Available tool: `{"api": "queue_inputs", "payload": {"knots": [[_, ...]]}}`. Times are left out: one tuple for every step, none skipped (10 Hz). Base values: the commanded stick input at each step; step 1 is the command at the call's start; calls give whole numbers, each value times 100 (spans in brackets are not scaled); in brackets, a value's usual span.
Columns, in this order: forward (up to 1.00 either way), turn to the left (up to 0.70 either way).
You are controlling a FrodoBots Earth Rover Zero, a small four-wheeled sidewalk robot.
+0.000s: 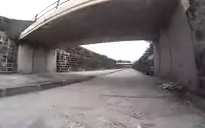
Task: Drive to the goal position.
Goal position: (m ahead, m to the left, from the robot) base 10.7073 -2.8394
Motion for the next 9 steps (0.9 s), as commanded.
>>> {"api": "queue_inputs", "payload": {"knots": [[100, 0], [100, 0], [100, 0], [100, 0], [100, 0], [100, 0], [100, 0], [100, 0], [100, 0]]}}
